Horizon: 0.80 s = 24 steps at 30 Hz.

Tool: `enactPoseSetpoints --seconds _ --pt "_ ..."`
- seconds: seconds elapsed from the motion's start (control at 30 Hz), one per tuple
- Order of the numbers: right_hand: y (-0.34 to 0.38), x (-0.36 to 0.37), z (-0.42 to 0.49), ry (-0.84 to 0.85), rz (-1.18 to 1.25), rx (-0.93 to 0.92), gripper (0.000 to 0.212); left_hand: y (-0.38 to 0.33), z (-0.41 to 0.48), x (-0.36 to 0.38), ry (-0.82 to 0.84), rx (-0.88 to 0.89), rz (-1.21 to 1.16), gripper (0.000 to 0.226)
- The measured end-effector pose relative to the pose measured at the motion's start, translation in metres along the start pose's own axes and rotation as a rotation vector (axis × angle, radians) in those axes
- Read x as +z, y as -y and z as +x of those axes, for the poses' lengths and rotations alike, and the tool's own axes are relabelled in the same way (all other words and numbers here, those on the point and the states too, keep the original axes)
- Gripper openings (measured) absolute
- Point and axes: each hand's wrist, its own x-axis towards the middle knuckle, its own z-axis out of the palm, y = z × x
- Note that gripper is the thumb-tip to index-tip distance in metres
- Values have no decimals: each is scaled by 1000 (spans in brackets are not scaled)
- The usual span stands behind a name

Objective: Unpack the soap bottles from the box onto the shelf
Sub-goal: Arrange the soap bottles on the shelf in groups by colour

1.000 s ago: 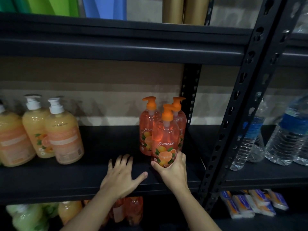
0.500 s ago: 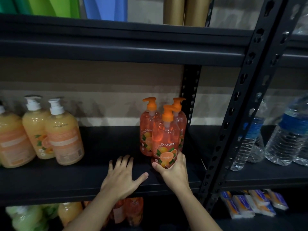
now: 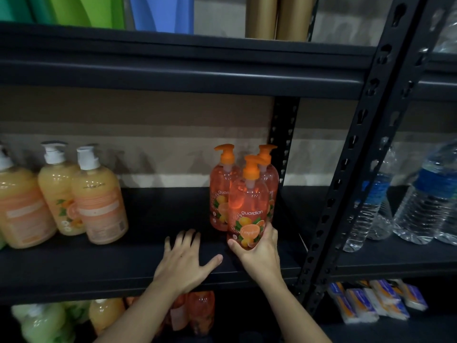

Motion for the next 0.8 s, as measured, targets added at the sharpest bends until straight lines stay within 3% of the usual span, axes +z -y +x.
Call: enactPoseSetpoints --seconds 0.1,0.17,0.23,0.3,0.43,0.6,0.67,0.8 --pt "4 0 -5 -34 1 40 126 4 1 -2 14 15 -84 106" --pt "9 5 -13 -84 49 95 135 10 1 -2 -38 12 -289 77" --pt "20 19 -29 -194 92 148 131 21 -2 -6 -187 -17 -574 45" --pt "33 40 -47 -347 100 175 112 35 -11 -11 -420 -49 -711 18" --pt "70 93 -73 -371 144 108 79 80 -36 -35 -655 -216 -729 20" --pt "123 160 -75 -2 284 -65 66 154 -47 -67 -944 -330 -670 14" --pt "140 180 -72 126 314 -67 72 176 -45 -75 -933 -404 -677 24" --pt "168 216 -65 257 339 -68 91 217 -36 -75 -722 -524 -716 49"
